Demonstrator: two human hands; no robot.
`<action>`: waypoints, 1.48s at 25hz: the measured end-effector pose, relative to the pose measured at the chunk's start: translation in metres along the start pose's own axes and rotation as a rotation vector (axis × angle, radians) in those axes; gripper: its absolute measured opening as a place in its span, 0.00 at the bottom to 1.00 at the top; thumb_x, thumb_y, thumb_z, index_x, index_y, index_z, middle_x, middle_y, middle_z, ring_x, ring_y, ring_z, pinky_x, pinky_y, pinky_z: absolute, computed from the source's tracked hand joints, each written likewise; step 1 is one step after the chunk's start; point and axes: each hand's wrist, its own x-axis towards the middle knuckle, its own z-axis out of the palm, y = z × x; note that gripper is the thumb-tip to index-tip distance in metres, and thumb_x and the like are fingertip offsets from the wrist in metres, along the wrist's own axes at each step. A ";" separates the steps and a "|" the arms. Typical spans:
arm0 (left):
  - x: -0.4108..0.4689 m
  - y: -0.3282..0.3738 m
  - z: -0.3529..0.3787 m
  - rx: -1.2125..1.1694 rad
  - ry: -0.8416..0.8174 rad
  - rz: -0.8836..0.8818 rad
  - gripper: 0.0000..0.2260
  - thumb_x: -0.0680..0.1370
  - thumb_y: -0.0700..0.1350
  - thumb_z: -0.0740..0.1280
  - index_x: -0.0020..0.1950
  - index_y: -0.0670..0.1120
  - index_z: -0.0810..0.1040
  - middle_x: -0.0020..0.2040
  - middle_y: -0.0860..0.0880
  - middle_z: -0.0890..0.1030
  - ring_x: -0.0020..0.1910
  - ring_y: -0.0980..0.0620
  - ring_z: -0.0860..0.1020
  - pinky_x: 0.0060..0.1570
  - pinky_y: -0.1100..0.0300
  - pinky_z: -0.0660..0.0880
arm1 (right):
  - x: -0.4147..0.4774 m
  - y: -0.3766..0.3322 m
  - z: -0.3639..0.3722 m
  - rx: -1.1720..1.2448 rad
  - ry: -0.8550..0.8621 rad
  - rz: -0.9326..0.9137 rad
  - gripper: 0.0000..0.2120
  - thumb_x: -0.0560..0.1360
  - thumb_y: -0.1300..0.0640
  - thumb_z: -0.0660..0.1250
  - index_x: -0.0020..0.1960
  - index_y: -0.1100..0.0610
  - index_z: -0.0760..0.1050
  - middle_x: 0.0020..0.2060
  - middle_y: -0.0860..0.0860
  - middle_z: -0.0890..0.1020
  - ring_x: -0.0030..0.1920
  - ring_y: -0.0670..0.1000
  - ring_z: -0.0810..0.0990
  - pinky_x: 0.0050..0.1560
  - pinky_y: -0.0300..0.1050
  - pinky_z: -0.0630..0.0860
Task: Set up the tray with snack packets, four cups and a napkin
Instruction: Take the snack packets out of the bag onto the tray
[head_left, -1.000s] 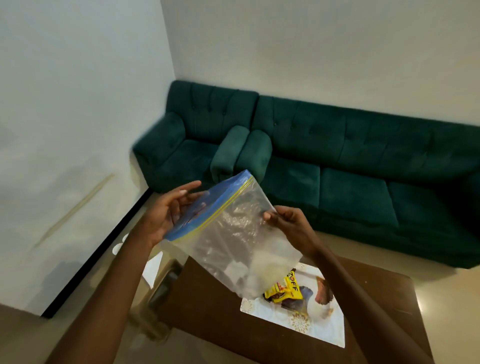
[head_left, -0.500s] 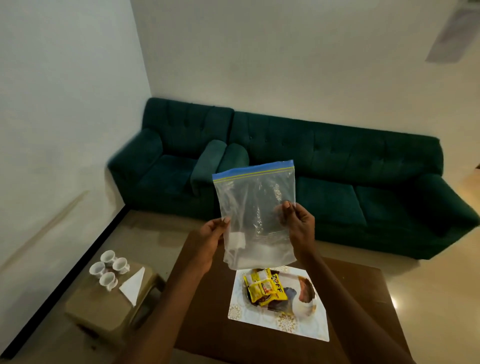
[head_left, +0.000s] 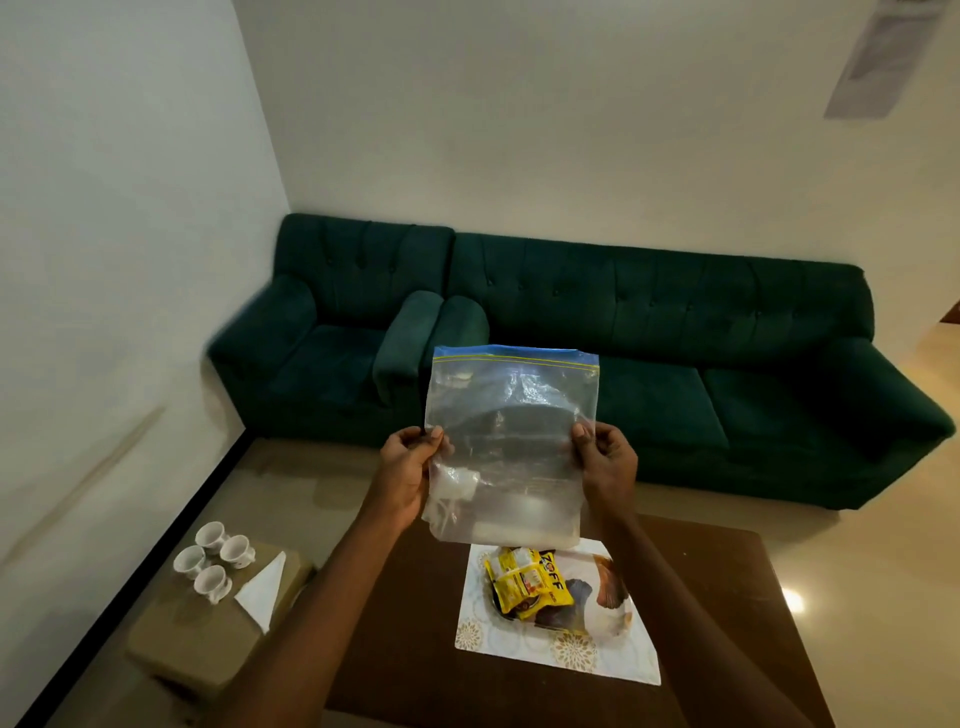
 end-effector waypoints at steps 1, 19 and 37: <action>0.001 0.003 0.003 0.039 0.024 0.044 0.11 0.79 0.33 0.70 0.57 0.41 0.72 0.43 0.44 0.83 0.41 0.49 0.83 0.52 0.54 0.81 | 0.001 -0.003 -0.002 0.004 0.021 0.018 0.14 0.81 0.59 0.70 0.64 0.63 0.73 0.46 0.57 0.84 0.46 0.55 0.83 0.44 0.46 0.84; 0.016 0.012 0.018 1.178 -0.053 0.583 0.13 0.67 0.49 0.83 0.42 0.46 0.83 0.71 0.51 0.74 0.72 0.50 0.68 0.67 0.51 0.72 | 0.037 -0.028 -0.043 -0.692 -0.342 -0.081 0.09 0.76 0.59 0.75 0.56 0.58 0.84 0.45 0.52 0.82 0.47 0.56 0.82 0.48 0.51 0.83; 0.018 0.073 0.095 1.152 -0.596 0.289 0.29 0.66 0.56 0.83 0.62 0.52 0.78 0.54 0.52 0.84 0.52 0.54 0.84 0.49 0.57 0.85 | 0.049 -0.048 -0.008 -0.828 -0.693 -0.274 0.11 0.75 0.52 0.77 0.56 0.54 0.86 0.49 0.48 0.87 0.46 0.44 0.86 0.51 0.43 0.85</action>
